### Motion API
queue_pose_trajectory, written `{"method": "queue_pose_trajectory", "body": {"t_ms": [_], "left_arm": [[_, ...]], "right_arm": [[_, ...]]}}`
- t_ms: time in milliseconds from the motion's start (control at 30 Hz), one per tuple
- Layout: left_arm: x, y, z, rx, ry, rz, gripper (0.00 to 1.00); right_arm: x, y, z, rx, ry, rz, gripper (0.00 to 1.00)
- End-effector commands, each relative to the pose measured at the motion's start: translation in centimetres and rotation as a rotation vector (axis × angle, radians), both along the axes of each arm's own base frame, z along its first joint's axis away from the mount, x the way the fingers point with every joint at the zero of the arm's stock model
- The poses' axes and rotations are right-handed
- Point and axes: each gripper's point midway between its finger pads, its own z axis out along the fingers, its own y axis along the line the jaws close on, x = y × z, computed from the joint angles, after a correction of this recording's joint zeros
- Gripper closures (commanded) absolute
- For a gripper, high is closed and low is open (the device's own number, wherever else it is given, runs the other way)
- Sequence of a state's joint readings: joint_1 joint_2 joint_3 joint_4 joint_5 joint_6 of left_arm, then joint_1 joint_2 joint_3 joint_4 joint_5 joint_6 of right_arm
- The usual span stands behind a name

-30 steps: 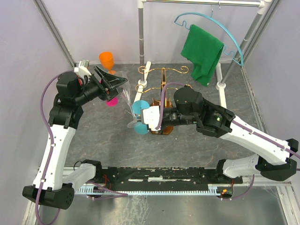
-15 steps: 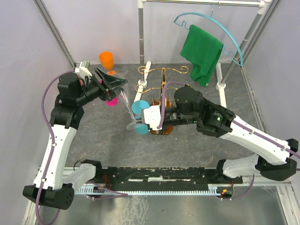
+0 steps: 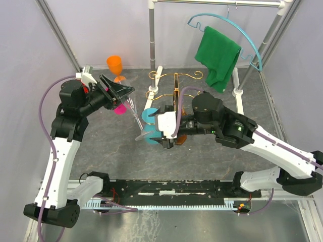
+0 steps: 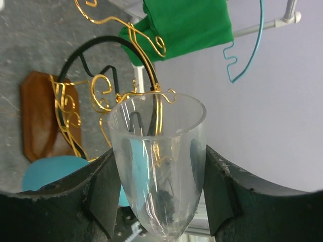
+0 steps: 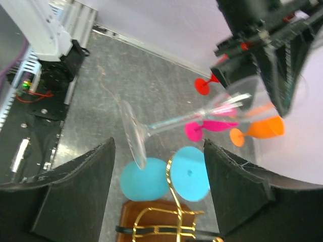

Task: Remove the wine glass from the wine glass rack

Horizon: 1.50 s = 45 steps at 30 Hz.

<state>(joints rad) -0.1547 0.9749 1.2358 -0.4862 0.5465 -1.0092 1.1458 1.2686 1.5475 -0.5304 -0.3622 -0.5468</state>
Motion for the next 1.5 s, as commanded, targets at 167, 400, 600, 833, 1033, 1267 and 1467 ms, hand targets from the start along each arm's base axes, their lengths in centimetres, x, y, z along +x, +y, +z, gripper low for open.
{"method": "queue_pose_trajectory", "body": {"t_ms": [167,400,600,833,1033,1267,1467], "left_arm": [[-3.8,2.1,3.4,0.253,-0.326,0.009,0.44],[-4.5,3.7,0.8,0.446,-0.353,0.001,0.49],[-3.5,8.1,-4.2,0.603,-0.295,0.220,0.48],[-2.7,13.2,-6.5,0.751,-0.346,0.484,0.51],[-1.1,17.6,-7.4,0.899,-0.385,0.715,0.52],[-0.3,22.8,-8.4,1.010,-0.388,1.049,0.52],[1.1,24.4,-9.1,1.015,-0.359,1.194,0.49]], "right_arm": [[1.1,-5.7,6.0,0.197,-0.124,-0.195,0.13],[1.7,-6.8,5.3,0.191,-0.132,-0.247,0.11],[2.6,-6.0,4.1,0.159,-0.138,-0.275,0.10],[3.5,-5.1,2.3,0.109,-0.143,-0.291,0.08],[4.2,-4.6,1.4,0.079,-0.165,-0.302,0.07],[4.6,-4.8,1.0,0.060,-0.187,-0.319,0.05],[4.8,-5.4,0.6,0.053,-0.200,-0.334,0.04]]}}
